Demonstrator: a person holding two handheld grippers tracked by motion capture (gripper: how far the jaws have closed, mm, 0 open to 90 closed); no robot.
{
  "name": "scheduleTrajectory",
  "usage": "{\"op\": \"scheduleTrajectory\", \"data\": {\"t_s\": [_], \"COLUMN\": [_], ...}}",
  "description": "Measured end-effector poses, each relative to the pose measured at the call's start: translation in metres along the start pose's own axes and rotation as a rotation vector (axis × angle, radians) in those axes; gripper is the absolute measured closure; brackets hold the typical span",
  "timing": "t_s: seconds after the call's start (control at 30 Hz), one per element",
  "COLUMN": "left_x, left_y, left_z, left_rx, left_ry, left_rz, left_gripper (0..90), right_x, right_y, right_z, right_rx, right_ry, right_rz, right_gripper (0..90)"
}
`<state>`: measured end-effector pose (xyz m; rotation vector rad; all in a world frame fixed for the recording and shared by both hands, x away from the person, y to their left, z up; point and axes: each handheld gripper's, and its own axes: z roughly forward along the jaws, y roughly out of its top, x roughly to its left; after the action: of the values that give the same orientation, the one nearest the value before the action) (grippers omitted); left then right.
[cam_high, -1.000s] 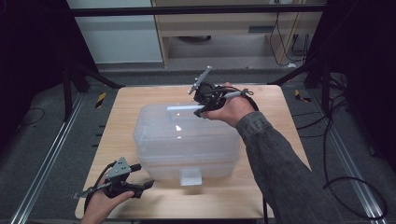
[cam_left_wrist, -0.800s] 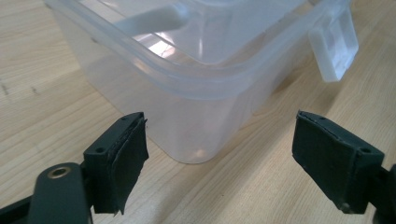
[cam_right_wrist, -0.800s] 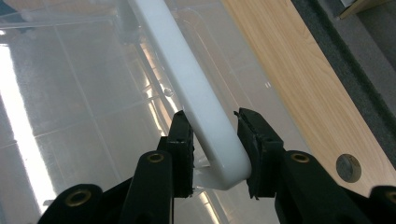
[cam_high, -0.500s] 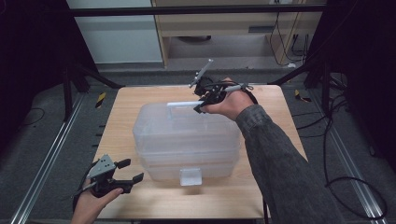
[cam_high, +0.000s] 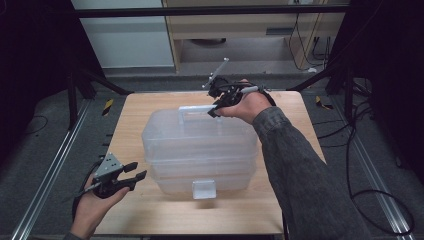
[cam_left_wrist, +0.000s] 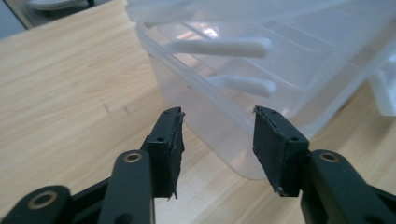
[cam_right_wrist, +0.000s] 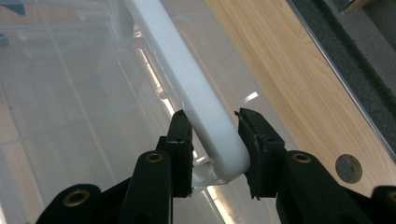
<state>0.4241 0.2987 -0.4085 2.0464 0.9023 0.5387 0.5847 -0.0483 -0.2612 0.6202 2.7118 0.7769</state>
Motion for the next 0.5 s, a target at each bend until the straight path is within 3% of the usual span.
{"op": "scheduleTrajectory", "data": {"t_s": [0.2,0.5], "left_x": [0.008,0.007], "left_y": [0.019,0.037], "left_z": [0.001,0.009], "left_rx": [0.056,0.129], "left_ry": [0.011,0.009], "left_rz": [0.017,0.029], "left_gripper": [56.9,63.4], "right_x": [-0.002,-0.008], "right_y": [0.002,0.005], "right_z": [0.0,-0.003], "right_rx": [0.004,0.007], "right_ry": [0.001,0.004], "right_rz": [0.003,0.02], "right_gripper": [66.2,66.0]}}
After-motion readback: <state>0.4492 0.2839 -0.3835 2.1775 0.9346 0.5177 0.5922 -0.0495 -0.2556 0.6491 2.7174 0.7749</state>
